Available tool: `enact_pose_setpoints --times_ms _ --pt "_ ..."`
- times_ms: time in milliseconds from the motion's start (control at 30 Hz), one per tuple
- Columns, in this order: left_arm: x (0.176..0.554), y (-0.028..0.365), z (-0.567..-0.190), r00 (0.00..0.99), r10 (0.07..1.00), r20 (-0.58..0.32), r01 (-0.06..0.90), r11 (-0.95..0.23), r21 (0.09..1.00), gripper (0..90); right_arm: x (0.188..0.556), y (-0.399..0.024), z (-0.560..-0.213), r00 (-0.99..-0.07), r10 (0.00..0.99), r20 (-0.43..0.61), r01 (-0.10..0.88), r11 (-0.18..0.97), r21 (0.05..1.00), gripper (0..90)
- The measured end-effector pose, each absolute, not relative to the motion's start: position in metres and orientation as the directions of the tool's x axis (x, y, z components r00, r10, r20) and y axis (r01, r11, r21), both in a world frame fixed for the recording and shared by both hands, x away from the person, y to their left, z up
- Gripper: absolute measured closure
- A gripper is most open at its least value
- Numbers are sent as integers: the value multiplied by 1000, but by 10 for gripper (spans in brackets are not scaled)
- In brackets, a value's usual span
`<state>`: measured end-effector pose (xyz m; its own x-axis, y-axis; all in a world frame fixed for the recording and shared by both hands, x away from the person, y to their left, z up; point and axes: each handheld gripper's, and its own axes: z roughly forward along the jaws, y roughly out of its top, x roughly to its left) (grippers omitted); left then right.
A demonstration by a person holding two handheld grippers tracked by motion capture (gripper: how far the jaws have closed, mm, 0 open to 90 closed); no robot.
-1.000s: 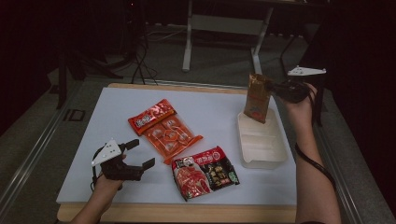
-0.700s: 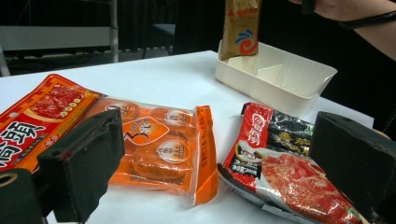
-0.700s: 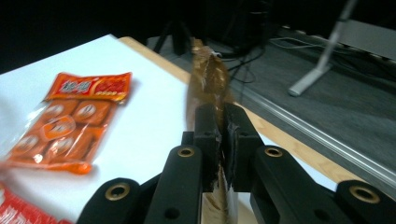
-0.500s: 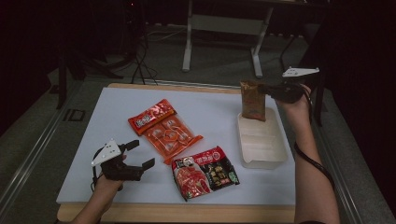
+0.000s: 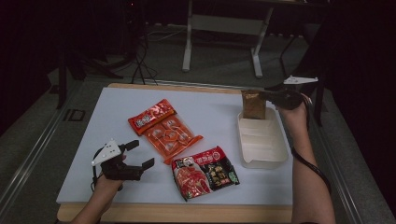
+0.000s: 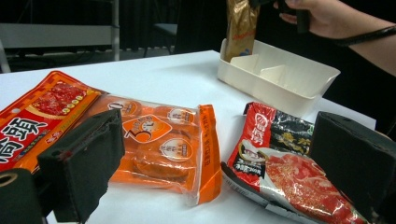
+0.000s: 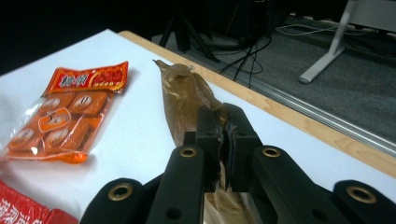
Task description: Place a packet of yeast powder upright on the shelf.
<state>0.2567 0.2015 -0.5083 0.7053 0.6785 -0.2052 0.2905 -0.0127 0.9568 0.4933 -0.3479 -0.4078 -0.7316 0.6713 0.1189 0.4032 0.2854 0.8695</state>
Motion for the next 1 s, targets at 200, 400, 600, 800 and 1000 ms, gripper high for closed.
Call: enact_pose_setpoints --times_ms 200,400,600,800,1000 --pt "257 199 -508 707 680 -193 288 -28 957 38 493 -361 -414 -679 722 132 431 247 868 851" --pt "256 196 -508 716 683 -144 262 -71 963 38 488 -363 -409 -641 760 110 440 246 864 737" --pt "257 192 -506 718 676 -166 295 -79 952 38 477 -366 -399 -591 805 50 428 261 865 566" --pt "255 189 -503 734 652 -191 330 -96 939 43 461 -366 -389 -526 850 41 422 218 880 366" --pt "257 187 -497 746 627 -223 373 -116 921 60 434 -362 -377 -492 869 55 374 154 915 122"
